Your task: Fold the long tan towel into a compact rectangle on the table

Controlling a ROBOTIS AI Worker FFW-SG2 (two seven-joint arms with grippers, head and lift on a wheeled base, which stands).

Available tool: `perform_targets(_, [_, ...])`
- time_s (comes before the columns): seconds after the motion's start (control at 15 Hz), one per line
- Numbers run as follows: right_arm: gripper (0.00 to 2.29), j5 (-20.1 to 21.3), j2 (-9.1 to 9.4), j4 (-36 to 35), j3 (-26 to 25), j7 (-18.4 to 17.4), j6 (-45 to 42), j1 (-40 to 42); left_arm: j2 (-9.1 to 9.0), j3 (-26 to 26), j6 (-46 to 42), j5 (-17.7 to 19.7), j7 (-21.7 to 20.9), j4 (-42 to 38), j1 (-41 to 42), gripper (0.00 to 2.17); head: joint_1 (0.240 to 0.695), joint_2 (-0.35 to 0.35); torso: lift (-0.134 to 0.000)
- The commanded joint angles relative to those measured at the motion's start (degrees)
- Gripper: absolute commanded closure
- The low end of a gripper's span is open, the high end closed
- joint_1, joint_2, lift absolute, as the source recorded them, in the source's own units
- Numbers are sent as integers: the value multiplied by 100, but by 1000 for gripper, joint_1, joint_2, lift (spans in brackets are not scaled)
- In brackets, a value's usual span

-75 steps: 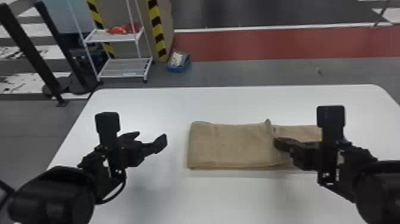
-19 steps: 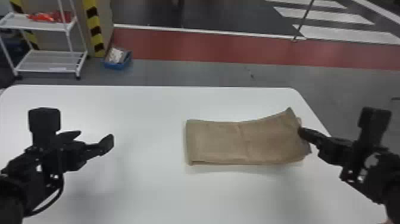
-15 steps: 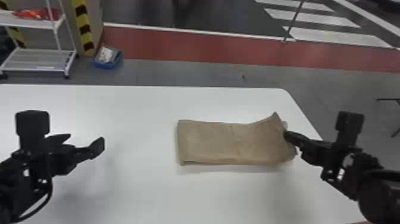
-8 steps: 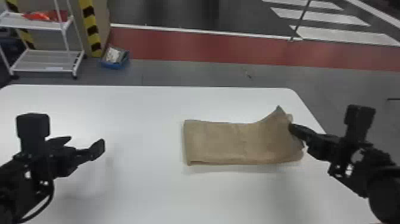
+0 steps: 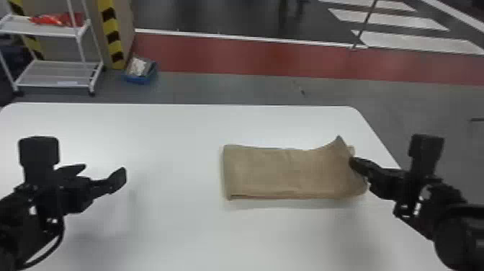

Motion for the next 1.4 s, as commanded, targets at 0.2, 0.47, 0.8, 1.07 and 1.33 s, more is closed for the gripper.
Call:
perform_targets(0.2, [738, 285, 34, 470, 180, -166, -622, -97, 43, 88, 1, 21, -8, -18, 62, 76, 695, -179, -128])
perform_targets(0.47, [19, 66, 87, 206, -84, -193, -1308, 220, -10, 70, -52, 38, 19, -79, 0, 76, 695, -183, -128])
perform_targets(0.8, [49, -31, 131, -234, -154, -175, -1290, 492, -71, -97, -280, 188, -25, -220, -52, 76, 695, -199, -128])
perform_targets(1.07, [70, 268, 236, -198, -119, -210, -1923, 844, -396, -633, -298, 214, 54, -475, -17, 76, 695, -237, -128])
perform_targets(1.33, [87, 206, 263, -172, -365, -272, -2081, 1046, -880, -1679, -386, -199, 71, -176, -263, 93, 695, -350, -128])
